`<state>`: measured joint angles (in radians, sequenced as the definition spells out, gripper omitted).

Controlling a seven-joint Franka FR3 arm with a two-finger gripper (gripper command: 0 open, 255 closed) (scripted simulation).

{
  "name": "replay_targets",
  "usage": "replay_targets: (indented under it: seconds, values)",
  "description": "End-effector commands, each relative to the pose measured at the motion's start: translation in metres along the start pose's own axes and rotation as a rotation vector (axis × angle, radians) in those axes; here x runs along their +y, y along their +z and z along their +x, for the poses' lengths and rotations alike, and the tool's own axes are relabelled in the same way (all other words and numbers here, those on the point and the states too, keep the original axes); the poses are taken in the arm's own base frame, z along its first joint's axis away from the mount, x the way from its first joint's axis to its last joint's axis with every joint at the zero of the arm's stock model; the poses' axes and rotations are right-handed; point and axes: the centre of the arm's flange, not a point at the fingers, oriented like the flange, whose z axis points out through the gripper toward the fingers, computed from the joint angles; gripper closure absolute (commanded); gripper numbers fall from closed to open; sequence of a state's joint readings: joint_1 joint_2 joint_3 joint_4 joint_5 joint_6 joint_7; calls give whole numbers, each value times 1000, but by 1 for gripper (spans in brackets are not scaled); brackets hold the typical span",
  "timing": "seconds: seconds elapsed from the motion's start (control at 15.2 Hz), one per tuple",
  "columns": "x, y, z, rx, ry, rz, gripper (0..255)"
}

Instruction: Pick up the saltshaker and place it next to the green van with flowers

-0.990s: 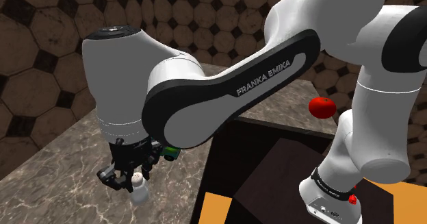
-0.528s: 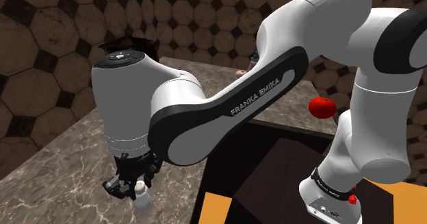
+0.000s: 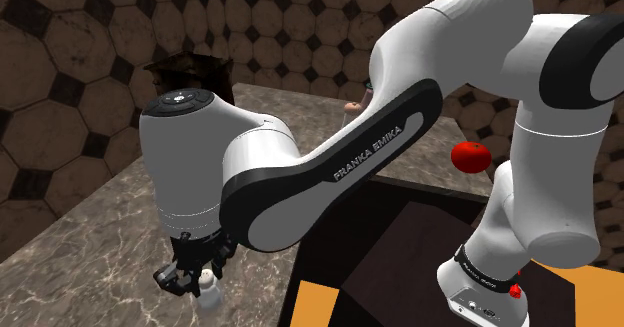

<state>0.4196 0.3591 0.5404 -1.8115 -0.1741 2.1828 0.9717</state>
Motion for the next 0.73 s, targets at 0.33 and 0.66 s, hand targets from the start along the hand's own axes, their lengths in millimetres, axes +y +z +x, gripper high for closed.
replay_targets:
  seconds: [0.33, 0.66]
  values:
    - [0, 0, 0, 0, 0, 0, 0]
    - [0, -40, 0, 0, 0, 0, 0]
